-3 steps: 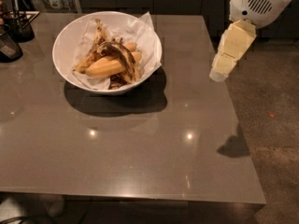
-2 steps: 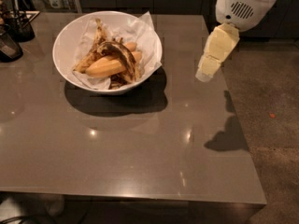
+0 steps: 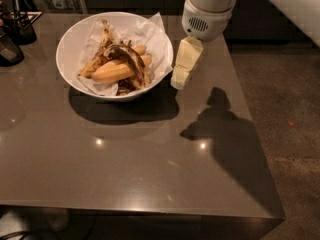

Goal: Pick banana from white bowl

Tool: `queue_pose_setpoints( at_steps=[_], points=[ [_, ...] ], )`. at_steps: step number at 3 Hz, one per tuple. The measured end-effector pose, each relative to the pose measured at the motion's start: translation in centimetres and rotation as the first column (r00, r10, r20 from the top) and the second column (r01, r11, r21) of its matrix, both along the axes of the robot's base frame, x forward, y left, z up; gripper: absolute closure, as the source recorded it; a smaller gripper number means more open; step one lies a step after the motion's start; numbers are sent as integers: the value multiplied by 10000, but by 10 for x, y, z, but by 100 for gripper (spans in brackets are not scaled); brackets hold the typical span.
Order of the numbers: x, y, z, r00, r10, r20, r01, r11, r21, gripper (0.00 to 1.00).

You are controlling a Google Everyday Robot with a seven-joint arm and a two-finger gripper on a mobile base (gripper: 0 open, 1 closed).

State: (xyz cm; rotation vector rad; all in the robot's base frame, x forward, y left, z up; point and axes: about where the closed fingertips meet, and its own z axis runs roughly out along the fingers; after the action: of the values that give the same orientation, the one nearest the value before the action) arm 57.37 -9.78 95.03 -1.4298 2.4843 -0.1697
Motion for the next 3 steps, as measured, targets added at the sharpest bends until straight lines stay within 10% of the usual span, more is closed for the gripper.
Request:
queue_pose_setpoints(
  at_steps=[3],
  points=[
    [3,38,14,9980,632,78,-637,9875,1439,0]
  ],
)
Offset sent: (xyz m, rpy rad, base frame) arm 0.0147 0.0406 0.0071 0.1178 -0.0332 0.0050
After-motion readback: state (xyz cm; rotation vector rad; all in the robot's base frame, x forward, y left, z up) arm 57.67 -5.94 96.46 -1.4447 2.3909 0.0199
